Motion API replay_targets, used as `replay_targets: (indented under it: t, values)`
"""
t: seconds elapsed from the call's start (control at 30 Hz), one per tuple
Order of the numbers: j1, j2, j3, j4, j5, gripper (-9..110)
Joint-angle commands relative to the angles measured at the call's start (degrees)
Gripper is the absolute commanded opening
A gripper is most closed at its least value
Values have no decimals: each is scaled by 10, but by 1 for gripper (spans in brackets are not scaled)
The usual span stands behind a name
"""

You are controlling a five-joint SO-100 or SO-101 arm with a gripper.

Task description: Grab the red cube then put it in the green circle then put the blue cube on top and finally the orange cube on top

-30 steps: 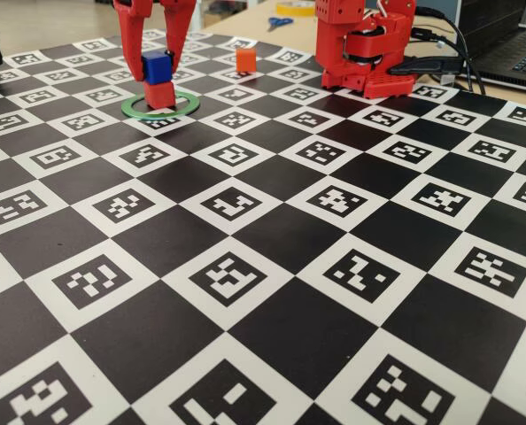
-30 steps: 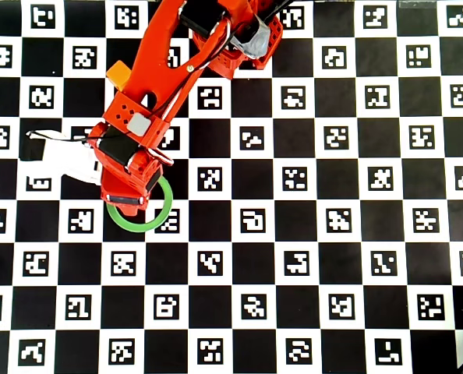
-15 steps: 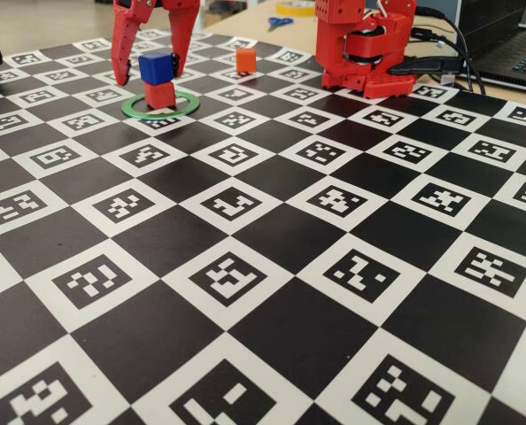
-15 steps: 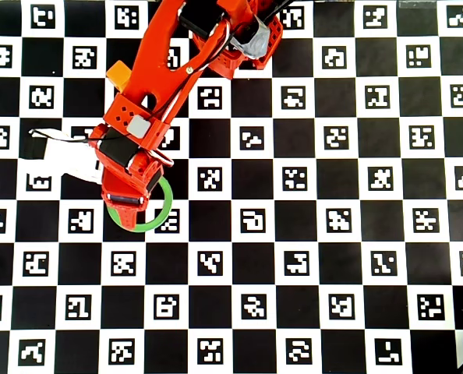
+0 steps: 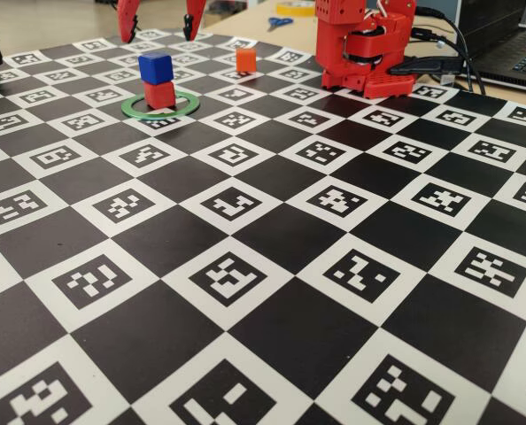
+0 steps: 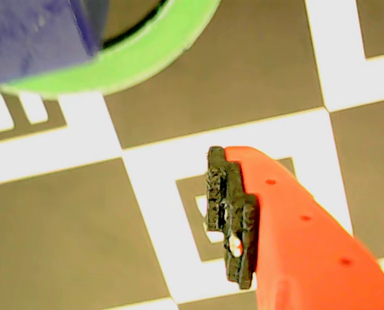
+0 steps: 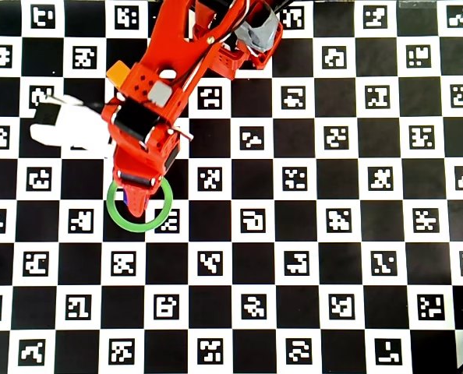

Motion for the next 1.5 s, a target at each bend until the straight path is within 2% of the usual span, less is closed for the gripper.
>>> replay_targets:
  t: [0.0,0.23,0.6,0.9,1.47]
  values:
    - [13,76,-43,25,-3,42]
    - [72,112,-76,120,-61,42]
    - [196,158,1,112,-225,42]
    - [283,156,25,76,-325,42]
    - [389,171,213,-76,-476,42]
